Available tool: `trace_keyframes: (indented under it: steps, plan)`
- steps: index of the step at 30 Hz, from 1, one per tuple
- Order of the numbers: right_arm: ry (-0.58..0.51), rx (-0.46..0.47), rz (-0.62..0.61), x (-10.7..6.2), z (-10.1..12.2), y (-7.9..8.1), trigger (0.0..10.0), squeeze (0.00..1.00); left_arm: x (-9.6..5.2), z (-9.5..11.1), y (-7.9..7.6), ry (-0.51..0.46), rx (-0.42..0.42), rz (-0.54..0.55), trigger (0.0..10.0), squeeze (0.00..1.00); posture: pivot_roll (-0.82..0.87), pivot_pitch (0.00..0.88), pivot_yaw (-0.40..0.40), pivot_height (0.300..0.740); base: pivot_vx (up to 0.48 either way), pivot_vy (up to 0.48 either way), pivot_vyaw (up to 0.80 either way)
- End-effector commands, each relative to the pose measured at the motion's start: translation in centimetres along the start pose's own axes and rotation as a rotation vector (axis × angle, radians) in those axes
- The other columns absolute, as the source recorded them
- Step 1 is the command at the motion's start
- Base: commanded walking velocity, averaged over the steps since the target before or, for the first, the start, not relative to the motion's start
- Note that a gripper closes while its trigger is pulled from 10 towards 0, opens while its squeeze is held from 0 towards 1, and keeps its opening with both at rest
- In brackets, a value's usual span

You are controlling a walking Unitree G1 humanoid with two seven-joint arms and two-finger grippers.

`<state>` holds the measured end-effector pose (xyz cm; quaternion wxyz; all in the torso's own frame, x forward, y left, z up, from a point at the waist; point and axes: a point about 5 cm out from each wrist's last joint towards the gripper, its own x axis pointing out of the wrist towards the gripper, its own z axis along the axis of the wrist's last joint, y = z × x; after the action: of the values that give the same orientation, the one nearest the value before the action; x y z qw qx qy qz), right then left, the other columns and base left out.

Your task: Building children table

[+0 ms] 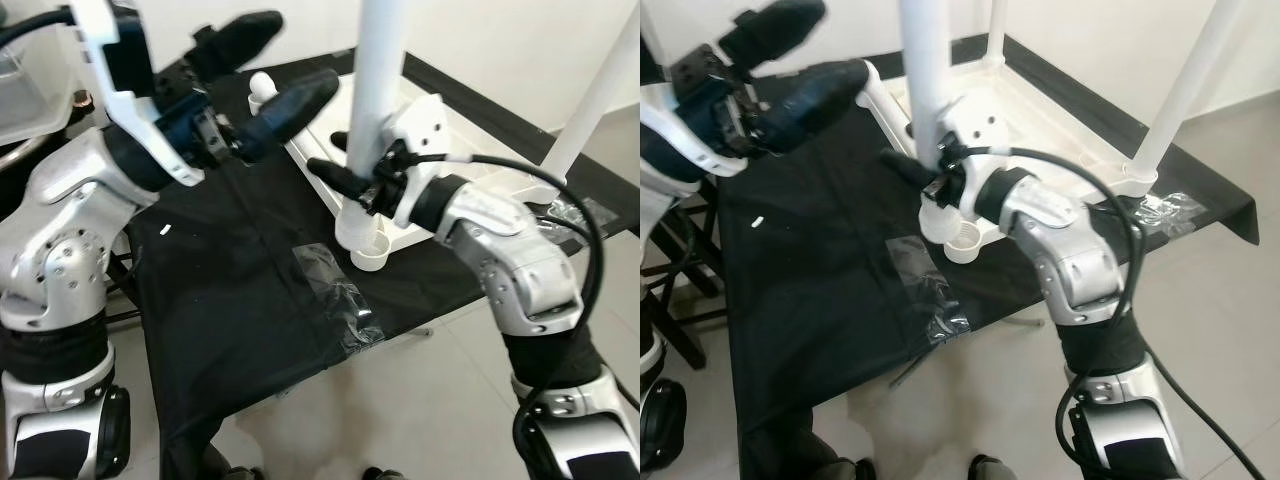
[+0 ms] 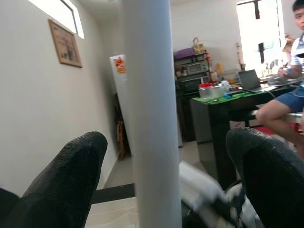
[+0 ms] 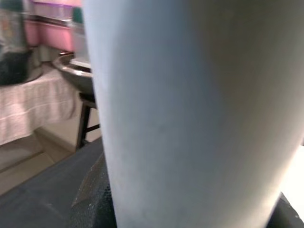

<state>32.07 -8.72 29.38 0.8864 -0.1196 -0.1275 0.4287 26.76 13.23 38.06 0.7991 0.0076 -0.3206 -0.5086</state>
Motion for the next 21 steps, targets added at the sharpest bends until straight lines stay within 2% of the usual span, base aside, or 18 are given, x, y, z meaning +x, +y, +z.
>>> trace_keyframes:
  steps: [1, 2, 7, 11, 12, 14, 15, 21]
  plan:
    - [0.02, -0.023, 0.038, 0.6, 0.0, 0.9, 10.0, 0.0, 0.5, -0.4, 0.1, 0.008, -0.036, -0.016, 10.0, 0.0, -0.03, 0.073, 0.005, 0.74, 0.0, 0.0, 0.0]
    - [0.034, -0.036, 0.057, 1.0, -0.3, 1.5, 10.0, 0.0, 0.9, -0.6, 0.2, 0.013, -0.059, -0.011, 10.0, 0.0, -0.03, 0.073, 0.006, 0.74, 0.0, 0.0, 0.0]
    - [0.046, -0.043, 0.079, 1.5, -0.6, 2.3, 10.0, 0.0, 1.3, -0.9, 0.3, 0.02, -0.091, -0.009, 10.0, 0.0, -0.02, 0.067, 0.009, 0.74, 0.0, 0.0, 0.0]
    - [0.053, -0.029, 0.104, 2.1, -1.0, 3.4, 10.0, 0.0, 1.8, -1.4, 0.5, 0.026, -0.149, -0.002, 10.0, 0.0, -0.02, 0.066, 0.009, 0.74, 0.0, 0.0, 0.0]
    - [0.053, -0.026, 0.106, 2.1, -1.1, 3.5, 10.0, 0.0, 1.9, -1.5, 0.6, 0.024, -0.166, 0.003, 3.3, 0.0, -0.02, 0.066, 0.009, 0.74, 0.0, 0.0, 0.0]
    - [0.054, -0.026, 0.106, 2.2, -1.1, 3.6, 10.0, 0.0, 2.0, -1.5, 0.7, 0.021, -0.183, 0.008, 3.3, 0.0, -0.02, 0.066, 0.009, 0.74, 0.0, 0.0, 0.0]
    - [0.055, -0.026, 0.106, 2.3, -1.2, 3.7, 10.0, 0.0, 2.1, -1.5, 0.7, 0.019, -0.194, 0.008, 0.0, 0.0, -0.02, 0.066, 0.009, 0.74, 0.0, 0.0, 0.0]
    - [0.061, -0.025, 0.102, 2.4, -1.4, 3.9, 10.0, 0.0, 2.4, -1.6, 0.7, 0.014, -0.216, 0.005, 0.0, 0.0, -0.02, 0.066, 0.012, 0.74, 0.0, 0.0, 0.0]
